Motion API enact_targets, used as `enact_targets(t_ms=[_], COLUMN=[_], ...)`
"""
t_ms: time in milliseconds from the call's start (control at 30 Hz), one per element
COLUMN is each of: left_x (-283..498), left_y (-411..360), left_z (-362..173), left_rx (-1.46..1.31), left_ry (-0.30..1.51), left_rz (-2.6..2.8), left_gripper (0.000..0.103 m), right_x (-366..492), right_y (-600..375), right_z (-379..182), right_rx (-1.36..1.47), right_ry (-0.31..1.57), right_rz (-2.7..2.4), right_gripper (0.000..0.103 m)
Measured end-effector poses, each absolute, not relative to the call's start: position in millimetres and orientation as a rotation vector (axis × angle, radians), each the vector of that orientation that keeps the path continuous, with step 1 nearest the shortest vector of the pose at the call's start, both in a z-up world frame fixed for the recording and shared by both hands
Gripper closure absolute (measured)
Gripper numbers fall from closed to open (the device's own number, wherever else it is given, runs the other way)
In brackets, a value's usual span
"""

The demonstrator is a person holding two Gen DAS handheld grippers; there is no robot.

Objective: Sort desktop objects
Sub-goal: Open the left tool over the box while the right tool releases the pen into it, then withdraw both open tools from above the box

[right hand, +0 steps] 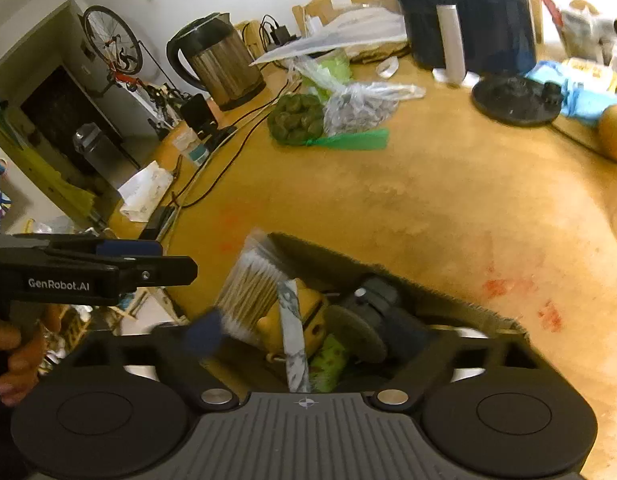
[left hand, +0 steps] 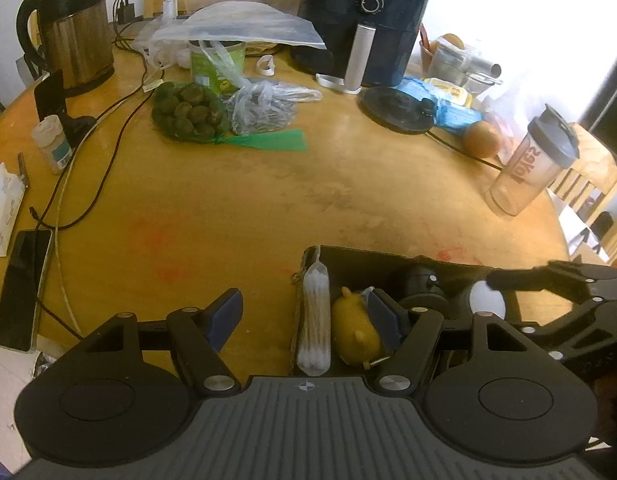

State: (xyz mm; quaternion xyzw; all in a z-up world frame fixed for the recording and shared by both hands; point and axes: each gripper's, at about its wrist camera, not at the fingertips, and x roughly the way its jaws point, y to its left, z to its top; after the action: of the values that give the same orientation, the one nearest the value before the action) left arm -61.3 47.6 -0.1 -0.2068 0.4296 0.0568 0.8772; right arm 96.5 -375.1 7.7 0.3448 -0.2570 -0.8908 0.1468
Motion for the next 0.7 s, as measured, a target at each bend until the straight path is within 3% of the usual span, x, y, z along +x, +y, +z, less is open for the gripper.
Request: enact_targets(t_ms=[167,233,333,367,700], left_x=[-54,-51,-48,-46,-21], left_y=[41,38,32,31,14], left_z=[5,8,15,17,26], left_rx=[-0.390,-0.361,-0.305,-0.291,-0.140], left_ry=[0.901,0.893,0.856,0.850,0.926], left_rz=[0.103,0.102,0.115,0.116,0.127], left_gripper=[0.032,0.025,0.002,0.000,0.000], right_x=[98,98,102,102,104], right_y=[-365,-361,-355,-353,-339], right_z=[6,5,5,6,4], right_rx=[1.015,1.039,1.066,1.074,1.335], right_ry=[-0.718,-0.691,-0.660,-0.650,-0.525], right_rz=[-2.600,-2.604,-2.624,-2.624,-2.659], right_gripper=[0.000,0.000,0.000,0.000,0.000])
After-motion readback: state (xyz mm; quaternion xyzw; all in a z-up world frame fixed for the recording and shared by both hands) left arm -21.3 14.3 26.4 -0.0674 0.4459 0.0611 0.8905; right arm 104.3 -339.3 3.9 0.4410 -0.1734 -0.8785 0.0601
